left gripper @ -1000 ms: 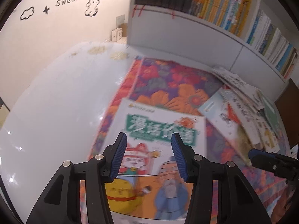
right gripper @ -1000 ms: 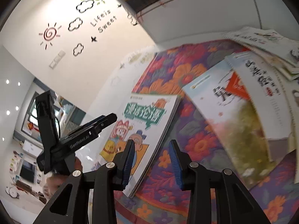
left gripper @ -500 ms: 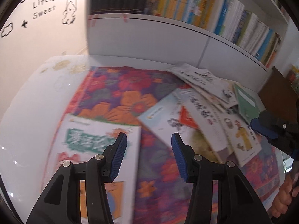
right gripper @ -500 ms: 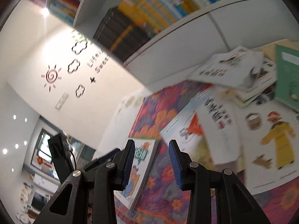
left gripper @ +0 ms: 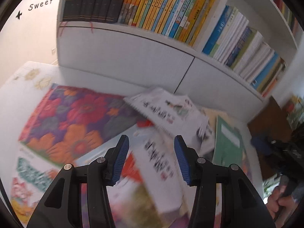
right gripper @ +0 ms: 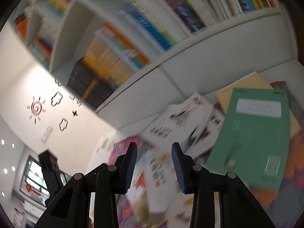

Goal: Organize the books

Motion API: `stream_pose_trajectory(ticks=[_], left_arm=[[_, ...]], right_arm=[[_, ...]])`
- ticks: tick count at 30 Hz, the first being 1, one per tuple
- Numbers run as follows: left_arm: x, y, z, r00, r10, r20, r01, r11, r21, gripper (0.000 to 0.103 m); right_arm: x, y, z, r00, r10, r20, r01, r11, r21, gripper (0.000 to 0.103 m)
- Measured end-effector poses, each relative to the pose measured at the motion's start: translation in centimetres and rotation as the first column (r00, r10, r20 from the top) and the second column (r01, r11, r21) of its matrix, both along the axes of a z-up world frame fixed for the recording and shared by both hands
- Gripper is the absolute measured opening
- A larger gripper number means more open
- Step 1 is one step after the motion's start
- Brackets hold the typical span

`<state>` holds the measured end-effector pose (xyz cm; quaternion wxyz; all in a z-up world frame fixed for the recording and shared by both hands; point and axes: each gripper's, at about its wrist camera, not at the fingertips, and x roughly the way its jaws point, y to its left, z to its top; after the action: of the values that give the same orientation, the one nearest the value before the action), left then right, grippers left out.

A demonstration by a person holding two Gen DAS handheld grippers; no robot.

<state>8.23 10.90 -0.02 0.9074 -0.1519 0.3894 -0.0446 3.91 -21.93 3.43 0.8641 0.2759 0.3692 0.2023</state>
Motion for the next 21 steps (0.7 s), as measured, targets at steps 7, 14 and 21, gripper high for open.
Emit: stream_pose_trajectory(ticks=[7,14,21], left_arm=[[6.5,-1.1,-5.0,0.997,0.040,-0.072,-0.042,0.999,-0.028,0.046],[9.9,-0.5,-7.9,0.992,0.057,-0.110,-0.058,0.998,-0.005,0.046],[10.7,-1.1,-9.5,0.993,-0.036,-0.111,0.027,0.997,-0.075,0.046]], right_arm=[[9.2,-1.2,-6.8,0.985,-0.048,-0.166,0.033,0.995,-0.094,0.036],[14.9,-0.6,-10.8,0.967,-0.102,-0.232,0.067,0.985,-0.156,0.036],[16.1,2.0,-11.3,0.986,-0.102,-0.132,0.066,0.965,-0.252,0.038]])
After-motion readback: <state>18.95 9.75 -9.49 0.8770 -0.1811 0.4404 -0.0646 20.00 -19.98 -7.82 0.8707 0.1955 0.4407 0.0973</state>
